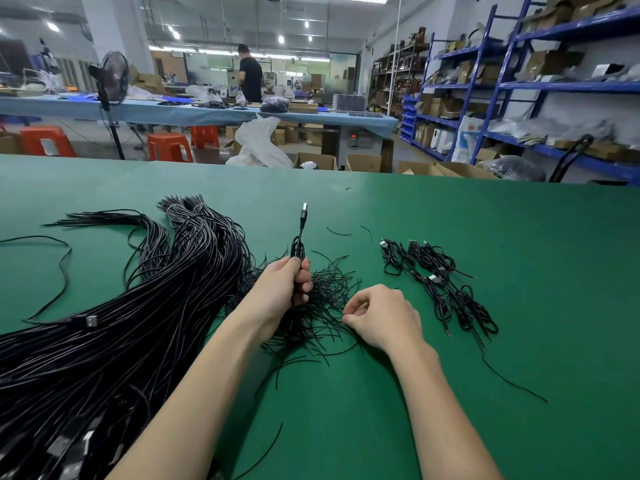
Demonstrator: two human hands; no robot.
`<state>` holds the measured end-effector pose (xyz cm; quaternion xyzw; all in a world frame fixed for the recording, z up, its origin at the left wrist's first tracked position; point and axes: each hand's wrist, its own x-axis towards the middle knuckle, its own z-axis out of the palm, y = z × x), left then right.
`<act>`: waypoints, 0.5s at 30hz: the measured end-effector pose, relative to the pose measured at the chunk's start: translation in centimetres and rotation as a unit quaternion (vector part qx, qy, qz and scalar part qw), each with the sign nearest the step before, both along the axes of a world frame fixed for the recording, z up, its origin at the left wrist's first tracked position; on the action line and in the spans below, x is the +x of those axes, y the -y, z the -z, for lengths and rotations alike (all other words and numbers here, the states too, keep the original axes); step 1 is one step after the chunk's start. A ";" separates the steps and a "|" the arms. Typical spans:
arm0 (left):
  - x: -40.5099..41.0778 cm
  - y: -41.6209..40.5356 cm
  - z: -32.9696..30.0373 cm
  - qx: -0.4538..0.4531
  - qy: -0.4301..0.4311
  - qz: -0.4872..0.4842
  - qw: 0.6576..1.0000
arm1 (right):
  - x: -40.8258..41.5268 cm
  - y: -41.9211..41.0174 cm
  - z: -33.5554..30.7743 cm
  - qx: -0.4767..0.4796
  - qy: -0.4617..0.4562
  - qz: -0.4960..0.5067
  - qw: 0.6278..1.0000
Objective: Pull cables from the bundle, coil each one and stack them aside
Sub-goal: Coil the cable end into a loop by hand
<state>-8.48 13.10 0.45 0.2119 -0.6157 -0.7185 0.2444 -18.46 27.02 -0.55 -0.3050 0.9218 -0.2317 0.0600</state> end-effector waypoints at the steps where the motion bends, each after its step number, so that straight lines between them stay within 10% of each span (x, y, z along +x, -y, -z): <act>1: 0.0 0.0 0.0 0.015 -0.009 0.006 1.000 | 0.0 0.0 0.0 0.003 -0.004 0.002 1.000; 15: -0.2 -0.4 0.6 -0.170 0.084 -0.012 0.982 | -1.9 -2.0 -1.4 -0.174 0.159 0.007 0.972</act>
